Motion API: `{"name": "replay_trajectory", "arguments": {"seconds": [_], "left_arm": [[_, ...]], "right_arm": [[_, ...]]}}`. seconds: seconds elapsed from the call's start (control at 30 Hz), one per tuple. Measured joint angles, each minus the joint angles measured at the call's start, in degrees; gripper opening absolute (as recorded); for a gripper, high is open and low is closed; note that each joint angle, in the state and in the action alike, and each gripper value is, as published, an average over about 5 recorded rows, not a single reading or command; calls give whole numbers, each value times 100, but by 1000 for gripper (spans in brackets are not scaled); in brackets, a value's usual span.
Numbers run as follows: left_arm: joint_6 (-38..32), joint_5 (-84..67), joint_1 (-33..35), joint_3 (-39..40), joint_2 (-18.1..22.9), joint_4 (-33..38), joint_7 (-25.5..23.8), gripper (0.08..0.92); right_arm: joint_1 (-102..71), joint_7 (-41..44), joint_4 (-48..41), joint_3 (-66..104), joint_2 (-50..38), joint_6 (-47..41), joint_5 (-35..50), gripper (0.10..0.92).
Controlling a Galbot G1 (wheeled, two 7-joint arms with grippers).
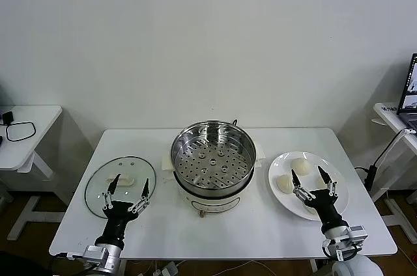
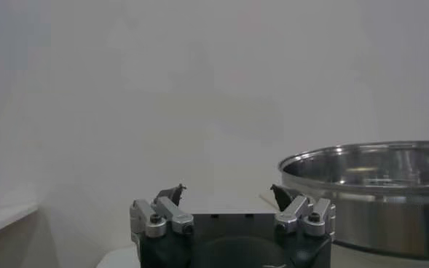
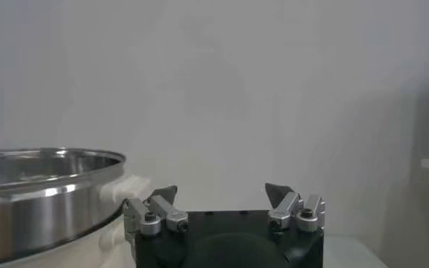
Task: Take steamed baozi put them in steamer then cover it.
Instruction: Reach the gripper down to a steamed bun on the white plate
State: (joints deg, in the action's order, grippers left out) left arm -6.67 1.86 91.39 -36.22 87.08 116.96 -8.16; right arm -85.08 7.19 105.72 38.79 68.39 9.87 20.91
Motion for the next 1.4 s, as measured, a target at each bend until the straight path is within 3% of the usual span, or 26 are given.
{"name": "replay_trajectory", "arguments": {"seconds": [0.33, 0.67, 1.03, 1.4], "left_arm": [[11, -29, 17, -10, -69, 42, -126, 823], [-64, 53, 11, 55, -119, 54, -286, 823], [-84, 113, 24, 172, -63, 109, -303, 823], [-78, 141, 37, 159, 4, 119, -313, 823]], "right_arm": [[433, -32, -360, -13, -452, -238, -483, 823], [1548, 476, -1161, -535, -1940, -661, -1862, 823], [4017, 2577, -2336, -2558, -3264, -872, -2910, 823], [6919, 4965, -3776, -5061, -3193, -667, -3557, 823]]}}
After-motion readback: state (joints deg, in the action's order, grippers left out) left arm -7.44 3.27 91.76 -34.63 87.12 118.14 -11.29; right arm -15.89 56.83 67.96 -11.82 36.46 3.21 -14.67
